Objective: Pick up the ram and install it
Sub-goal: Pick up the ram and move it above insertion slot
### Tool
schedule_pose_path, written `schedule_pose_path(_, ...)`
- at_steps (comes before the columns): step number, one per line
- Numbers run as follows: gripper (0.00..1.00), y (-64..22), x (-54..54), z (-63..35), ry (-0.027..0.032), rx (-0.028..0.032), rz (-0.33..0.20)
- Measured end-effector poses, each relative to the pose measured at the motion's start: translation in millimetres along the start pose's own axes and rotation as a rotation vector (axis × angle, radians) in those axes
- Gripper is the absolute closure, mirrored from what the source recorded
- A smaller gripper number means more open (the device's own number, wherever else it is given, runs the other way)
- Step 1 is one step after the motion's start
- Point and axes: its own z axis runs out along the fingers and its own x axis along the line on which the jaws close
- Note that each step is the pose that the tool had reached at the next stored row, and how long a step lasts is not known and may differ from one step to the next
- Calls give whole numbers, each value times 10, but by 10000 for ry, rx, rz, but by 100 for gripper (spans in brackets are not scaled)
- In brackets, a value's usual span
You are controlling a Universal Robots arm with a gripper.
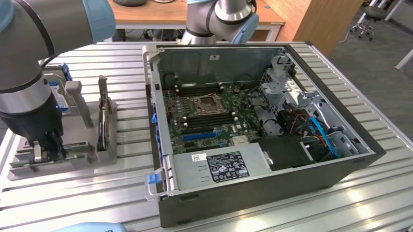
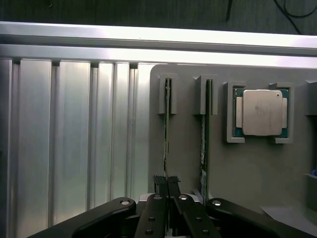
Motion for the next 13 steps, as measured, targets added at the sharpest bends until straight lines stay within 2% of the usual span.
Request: schedule_pose_path(13,88,11,-2,-210,0,0,0)
